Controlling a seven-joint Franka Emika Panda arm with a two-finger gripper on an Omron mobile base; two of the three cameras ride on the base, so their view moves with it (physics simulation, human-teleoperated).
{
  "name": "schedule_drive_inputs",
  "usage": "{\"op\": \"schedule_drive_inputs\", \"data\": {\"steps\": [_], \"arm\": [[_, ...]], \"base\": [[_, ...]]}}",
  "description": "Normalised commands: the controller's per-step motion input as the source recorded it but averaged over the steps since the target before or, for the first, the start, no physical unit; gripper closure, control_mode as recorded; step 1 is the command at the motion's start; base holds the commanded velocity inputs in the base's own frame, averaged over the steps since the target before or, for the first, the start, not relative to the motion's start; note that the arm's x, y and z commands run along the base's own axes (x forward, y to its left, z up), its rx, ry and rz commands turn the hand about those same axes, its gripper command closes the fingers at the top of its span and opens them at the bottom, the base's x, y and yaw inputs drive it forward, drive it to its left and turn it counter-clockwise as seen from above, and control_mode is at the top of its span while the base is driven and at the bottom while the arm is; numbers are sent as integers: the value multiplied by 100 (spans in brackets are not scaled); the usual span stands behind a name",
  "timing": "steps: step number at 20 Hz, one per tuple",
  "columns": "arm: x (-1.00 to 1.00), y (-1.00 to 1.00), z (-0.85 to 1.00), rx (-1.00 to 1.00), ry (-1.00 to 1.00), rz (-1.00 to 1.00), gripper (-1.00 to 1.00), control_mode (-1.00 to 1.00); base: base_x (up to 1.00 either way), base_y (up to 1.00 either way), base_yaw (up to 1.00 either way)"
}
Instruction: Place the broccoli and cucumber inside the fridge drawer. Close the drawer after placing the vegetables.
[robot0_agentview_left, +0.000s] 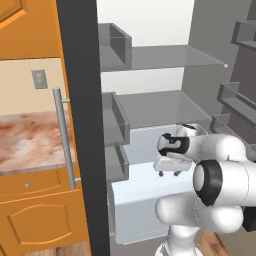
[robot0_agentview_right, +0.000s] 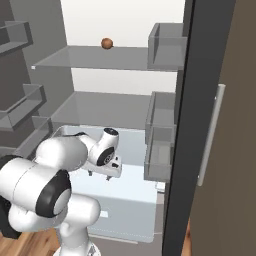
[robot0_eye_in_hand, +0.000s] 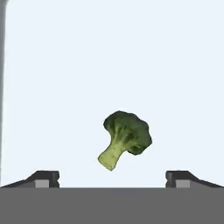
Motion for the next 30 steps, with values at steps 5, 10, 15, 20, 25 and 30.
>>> {"op": "schedule_drive_inputs", "data": {"steps": [5,10,15,20,25,30], "arm": [[-1,2,100,0,-23,0,-100,-100],[-27,11,94,0,-33,0,-100,-100],[-62,0,81,-1,-32,-1,-100,-100],[-90,2,32,0,-16,0,-100,-100],[-40,19,17,-2,-8,-1,-100,-100],[0,1,-2,0,1,0,-100,-100]], "base": [[0,0,0],[0,0,0],[0,0,0],[0,0,0],[0,0,0],[0,0,0]]}}
